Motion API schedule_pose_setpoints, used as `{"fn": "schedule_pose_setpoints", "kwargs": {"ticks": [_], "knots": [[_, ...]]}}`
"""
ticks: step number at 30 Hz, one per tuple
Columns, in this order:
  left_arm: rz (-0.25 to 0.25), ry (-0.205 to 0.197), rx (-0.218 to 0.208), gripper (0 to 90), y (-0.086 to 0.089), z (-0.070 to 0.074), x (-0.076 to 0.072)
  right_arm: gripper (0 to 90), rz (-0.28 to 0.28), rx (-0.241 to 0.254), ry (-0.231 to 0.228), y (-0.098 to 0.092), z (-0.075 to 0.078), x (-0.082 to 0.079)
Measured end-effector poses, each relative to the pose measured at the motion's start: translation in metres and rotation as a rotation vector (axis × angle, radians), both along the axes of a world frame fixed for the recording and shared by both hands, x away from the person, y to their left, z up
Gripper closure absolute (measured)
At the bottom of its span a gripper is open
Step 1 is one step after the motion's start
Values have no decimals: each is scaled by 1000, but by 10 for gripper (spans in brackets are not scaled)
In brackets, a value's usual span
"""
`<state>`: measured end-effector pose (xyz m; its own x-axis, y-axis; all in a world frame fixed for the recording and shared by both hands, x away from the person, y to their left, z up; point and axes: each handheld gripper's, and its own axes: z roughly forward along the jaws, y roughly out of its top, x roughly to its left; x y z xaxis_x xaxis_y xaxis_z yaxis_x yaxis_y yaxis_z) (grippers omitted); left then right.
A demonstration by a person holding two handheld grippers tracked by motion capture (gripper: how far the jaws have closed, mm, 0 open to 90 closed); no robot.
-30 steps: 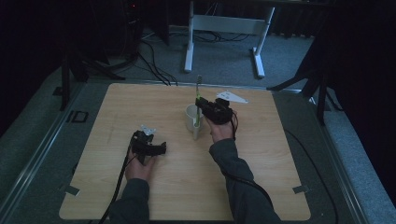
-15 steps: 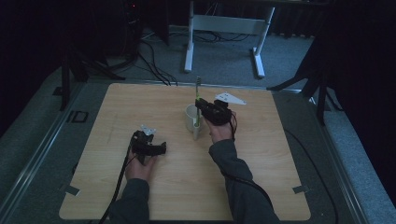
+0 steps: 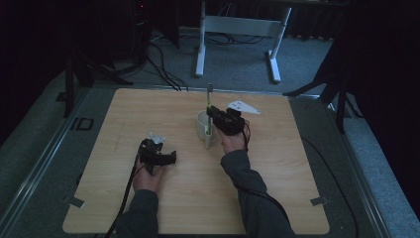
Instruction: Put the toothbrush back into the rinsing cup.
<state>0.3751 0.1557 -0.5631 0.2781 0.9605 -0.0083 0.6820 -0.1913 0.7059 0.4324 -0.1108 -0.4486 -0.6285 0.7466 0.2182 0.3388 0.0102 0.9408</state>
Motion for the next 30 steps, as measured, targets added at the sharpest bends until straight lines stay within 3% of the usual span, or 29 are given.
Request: {"fn": "schedule_pose_setpoints", "kwargs": {"ticks": [19, 27, 29, 30], "knots": [[0, 0, 0, 122, 0, 0, 0, 781, 19, -36, 20, 0, -9, -3], [0, 0, 0, 122, 0, 0, 0, 778, 40, -85, 30, 2, -12, -8], [0, 0, 0, 121, 0, 0, 0, 760, 42, -96, 32, 3, -14, -10], [0, 0, 0, 122, 0, 0, 0, 692, 54, -91, 39, 3, -15, -11]]}}
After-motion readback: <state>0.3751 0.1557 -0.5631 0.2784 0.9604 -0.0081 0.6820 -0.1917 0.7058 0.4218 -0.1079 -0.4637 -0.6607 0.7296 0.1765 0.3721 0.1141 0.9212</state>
